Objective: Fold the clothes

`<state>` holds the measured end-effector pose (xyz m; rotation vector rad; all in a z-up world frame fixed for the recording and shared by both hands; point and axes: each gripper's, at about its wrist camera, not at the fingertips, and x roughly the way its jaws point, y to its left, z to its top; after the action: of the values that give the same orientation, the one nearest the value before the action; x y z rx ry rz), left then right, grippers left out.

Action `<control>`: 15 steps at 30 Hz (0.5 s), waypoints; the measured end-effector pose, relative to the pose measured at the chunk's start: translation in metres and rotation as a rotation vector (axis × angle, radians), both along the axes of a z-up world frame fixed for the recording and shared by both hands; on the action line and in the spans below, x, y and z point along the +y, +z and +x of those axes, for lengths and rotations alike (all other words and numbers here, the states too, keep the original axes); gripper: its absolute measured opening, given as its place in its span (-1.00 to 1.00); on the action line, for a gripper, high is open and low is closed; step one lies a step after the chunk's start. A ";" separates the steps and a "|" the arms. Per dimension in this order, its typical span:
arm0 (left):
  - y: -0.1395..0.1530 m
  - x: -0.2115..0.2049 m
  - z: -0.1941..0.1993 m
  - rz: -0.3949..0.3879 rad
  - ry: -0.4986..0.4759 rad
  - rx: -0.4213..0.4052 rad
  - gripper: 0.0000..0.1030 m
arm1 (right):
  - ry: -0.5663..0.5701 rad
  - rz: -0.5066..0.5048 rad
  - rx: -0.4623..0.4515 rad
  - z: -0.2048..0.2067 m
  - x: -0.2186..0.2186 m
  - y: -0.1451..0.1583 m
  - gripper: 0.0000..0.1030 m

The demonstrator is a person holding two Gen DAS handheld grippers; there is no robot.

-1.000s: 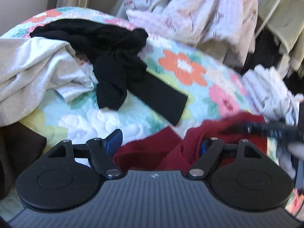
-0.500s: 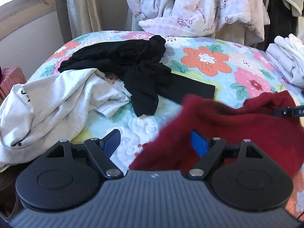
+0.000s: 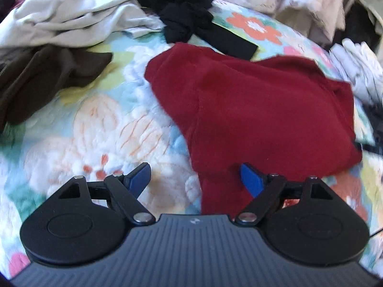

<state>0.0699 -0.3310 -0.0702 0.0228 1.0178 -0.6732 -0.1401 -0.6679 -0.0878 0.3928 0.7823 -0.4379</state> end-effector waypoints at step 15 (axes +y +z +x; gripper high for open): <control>-0.046 0.042 -0.049 -0.714 0.427 0.457 0.60 | -0.212 0.664 -0.496 -0.077 0.048 -0.051 0.42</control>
<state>0.0212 -0.2886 -0.1167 -0.9832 1.1148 -0.6245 -0.2171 -0.6198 -0.1386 1.1639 0.3797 -0.2469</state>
